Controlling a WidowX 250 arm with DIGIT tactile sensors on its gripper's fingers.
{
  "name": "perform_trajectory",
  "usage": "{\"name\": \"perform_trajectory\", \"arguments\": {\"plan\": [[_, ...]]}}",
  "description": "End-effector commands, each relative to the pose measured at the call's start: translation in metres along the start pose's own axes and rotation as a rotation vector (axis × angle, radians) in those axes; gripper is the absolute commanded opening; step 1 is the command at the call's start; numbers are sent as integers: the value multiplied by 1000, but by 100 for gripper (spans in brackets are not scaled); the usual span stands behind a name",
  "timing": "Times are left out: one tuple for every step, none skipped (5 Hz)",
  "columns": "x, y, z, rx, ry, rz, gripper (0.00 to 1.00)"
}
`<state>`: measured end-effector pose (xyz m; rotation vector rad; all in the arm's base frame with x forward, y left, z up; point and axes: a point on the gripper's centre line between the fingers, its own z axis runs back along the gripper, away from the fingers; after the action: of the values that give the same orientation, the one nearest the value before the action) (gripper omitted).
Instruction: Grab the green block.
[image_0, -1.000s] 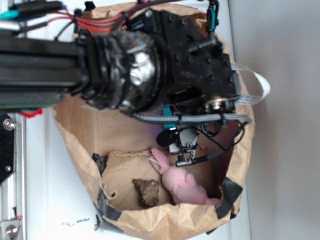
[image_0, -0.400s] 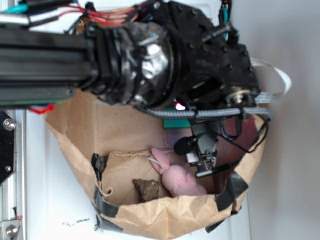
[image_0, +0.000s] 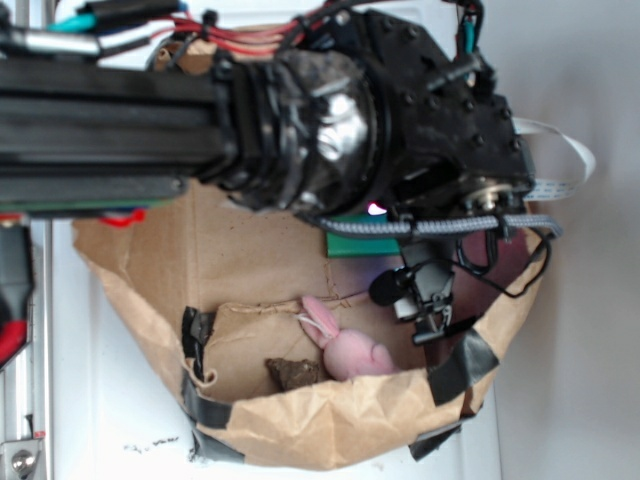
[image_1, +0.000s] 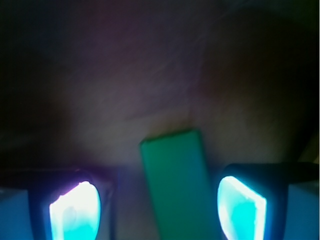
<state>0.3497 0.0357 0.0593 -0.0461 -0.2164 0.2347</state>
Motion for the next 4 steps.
{"name": "perform_trajectory", "arguments": {"plan": [[2,2,-9,132,-156,-57,100],[-4,-1,-18,135,-160,-87,100],[-12,-10,-32,115,-113,-98,100],[-16,-14,-33,112,-90,-115,100]]}}
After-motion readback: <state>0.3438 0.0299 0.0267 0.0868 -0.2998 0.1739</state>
